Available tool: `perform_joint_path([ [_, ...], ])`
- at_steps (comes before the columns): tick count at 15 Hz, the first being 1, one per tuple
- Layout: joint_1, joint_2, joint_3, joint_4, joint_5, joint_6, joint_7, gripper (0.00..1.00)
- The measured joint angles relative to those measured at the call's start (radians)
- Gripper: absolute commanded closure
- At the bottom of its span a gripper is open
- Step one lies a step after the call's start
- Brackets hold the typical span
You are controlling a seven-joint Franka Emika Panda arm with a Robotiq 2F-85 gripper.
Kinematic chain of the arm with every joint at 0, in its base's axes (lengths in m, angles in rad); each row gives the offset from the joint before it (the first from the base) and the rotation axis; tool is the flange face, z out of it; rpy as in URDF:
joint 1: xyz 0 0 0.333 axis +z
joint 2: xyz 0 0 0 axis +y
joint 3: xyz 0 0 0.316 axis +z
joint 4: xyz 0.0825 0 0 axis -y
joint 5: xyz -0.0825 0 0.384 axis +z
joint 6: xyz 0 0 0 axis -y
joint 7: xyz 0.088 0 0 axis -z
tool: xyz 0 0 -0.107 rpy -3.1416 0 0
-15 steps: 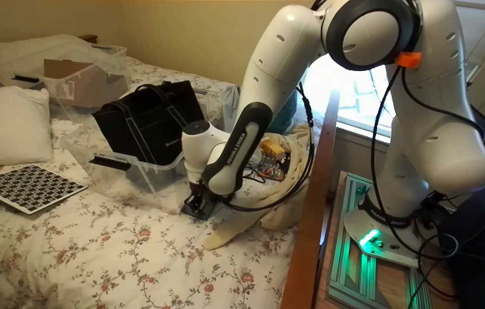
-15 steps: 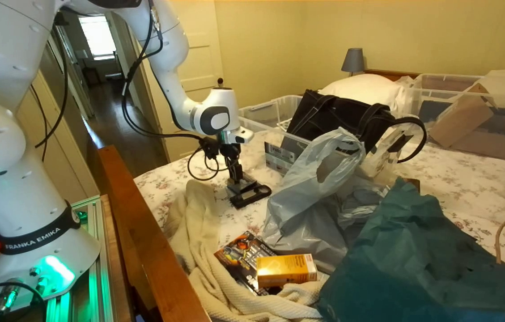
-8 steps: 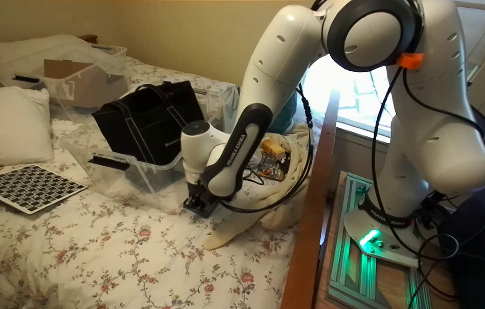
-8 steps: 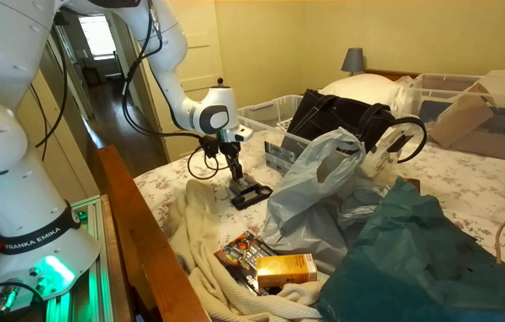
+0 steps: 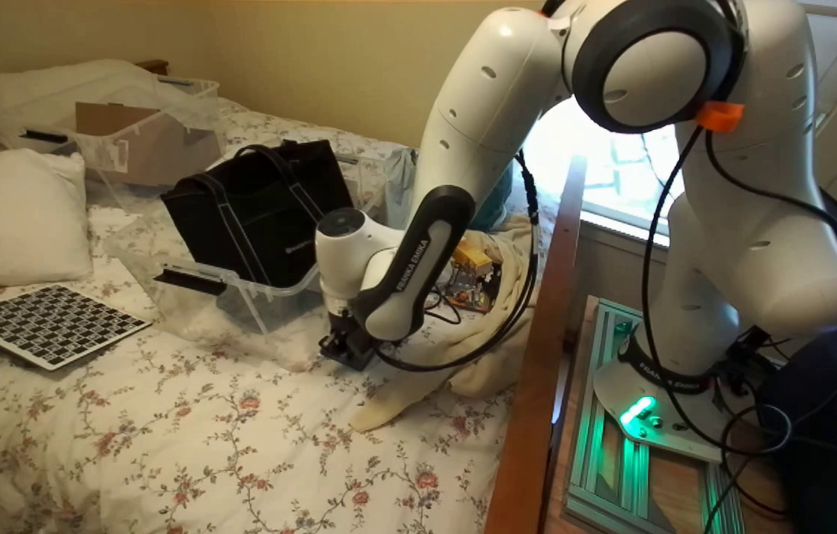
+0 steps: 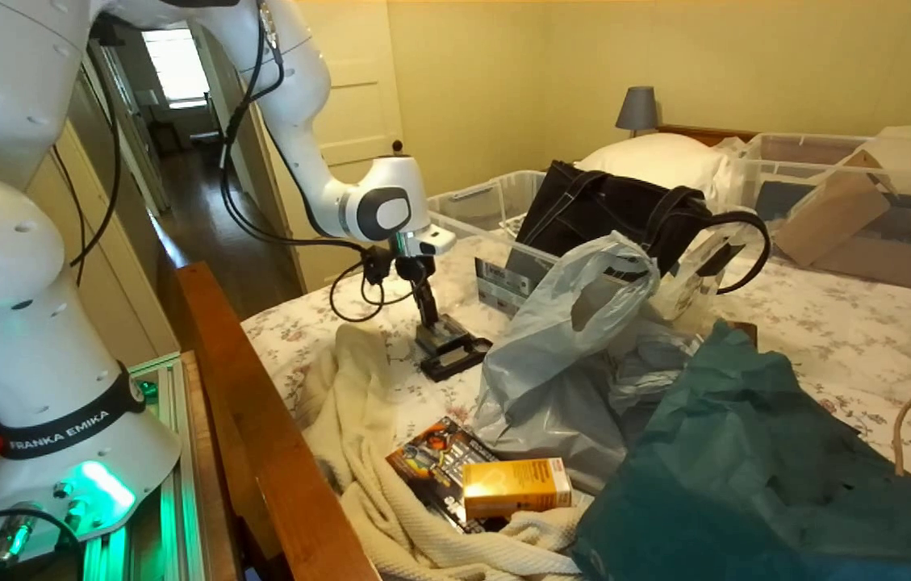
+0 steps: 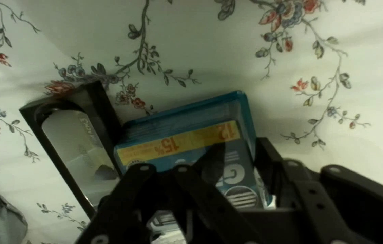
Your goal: Put the black box into the black bag
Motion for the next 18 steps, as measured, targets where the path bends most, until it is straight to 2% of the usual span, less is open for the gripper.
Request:
perform_joint_path([
  [5, 0.101, -0.028, -0.105, -0.064, -0.008, 0.000, 0.147, 0.02],
  [10, 0.137, -0.036, -0.153, -0.117, -0.013, 0.034, 0.239, 0.00],
  [13, 0.131, -0.038, -0.157, -0.135, -0.011, 0.045, 0.276, 0.00],
  [15, 0.101, -0.038, -0.134, -0.135, 0.000, 0.059, 0.277, 0.00],
  [18, 0.009, -0.037, -0.057, -0.135, 0.040, 0.099, 0.277, 0.00],
])
